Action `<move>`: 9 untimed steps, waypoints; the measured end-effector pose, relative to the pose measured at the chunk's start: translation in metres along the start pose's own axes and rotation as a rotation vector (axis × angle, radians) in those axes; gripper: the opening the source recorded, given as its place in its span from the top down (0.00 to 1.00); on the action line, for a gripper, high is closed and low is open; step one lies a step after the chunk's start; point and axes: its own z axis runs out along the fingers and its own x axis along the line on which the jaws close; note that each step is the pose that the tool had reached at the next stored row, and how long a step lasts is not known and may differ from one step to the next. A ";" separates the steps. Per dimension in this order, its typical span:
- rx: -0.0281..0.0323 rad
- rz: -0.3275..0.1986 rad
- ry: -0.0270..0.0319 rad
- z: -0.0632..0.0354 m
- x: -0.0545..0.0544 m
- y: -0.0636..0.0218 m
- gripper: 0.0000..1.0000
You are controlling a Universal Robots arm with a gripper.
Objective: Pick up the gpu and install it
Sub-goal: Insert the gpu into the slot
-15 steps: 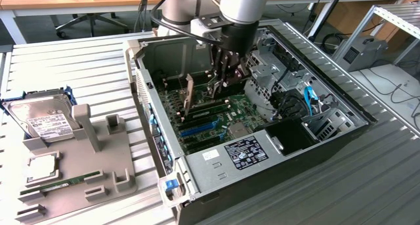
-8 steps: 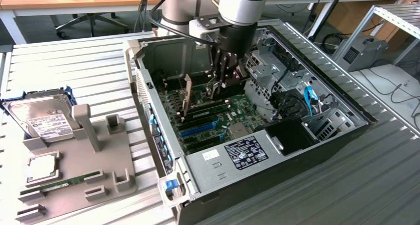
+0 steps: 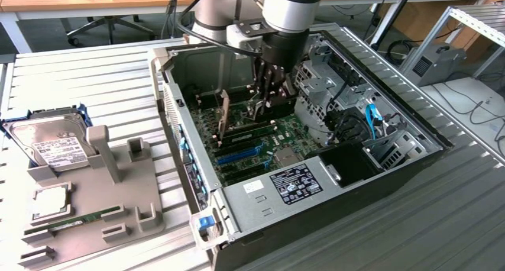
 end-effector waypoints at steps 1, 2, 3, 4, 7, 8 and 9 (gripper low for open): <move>0.0000 0.000 -0.0002 0.0001 0.001 0.0001 0.74; 0.0000 0.000 -0.0003 0.0001 0.002 0.0003 0.74; 0.0000 0.000 -0.0007 0.0002 0.003 0.0004 0.74; 0.0000 0.000 -0.0012 0.0003 0.004 0.0007 0.74; 0.0000 0.000 -0.0028 0.0006 0.008 0.0012 0.74; 0.0000 0.000 -0.0033 0.0007 0.009 0.0013 0.74; 0.0000 0.000 -0.0036 0.0007 0.009 0.0014 0.74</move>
